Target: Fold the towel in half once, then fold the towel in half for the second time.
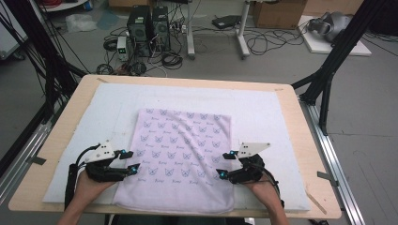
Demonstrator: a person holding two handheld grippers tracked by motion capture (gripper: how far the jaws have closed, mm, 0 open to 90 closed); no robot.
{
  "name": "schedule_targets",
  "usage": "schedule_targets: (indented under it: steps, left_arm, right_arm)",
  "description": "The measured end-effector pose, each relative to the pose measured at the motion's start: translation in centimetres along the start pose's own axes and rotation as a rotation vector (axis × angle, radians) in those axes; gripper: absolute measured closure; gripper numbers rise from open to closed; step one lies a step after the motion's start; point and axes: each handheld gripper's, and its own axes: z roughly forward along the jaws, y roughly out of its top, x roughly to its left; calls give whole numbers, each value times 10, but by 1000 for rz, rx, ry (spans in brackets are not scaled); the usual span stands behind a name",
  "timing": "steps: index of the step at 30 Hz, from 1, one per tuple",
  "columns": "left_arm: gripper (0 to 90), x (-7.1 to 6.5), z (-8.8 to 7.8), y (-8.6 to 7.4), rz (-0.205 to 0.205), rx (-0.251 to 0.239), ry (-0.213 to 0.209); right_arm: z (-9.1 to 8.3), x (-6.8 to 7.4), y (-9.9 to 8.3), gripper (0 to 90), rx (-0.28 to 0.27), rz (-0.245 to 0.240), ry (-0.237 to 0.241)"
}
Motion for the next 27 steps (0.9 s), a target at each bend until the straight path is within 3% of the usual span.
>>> schedule_targets:
  steps: [21,27]
  left_arm:
    - [444,2,-2,0,11,-7,-5]
    - [441,5,-1,1,23,16,-2]
  right_arm:
    - [0,1,0,315,1,-14,-17]
    - [0,-1,1,312,-5,-13,-17]
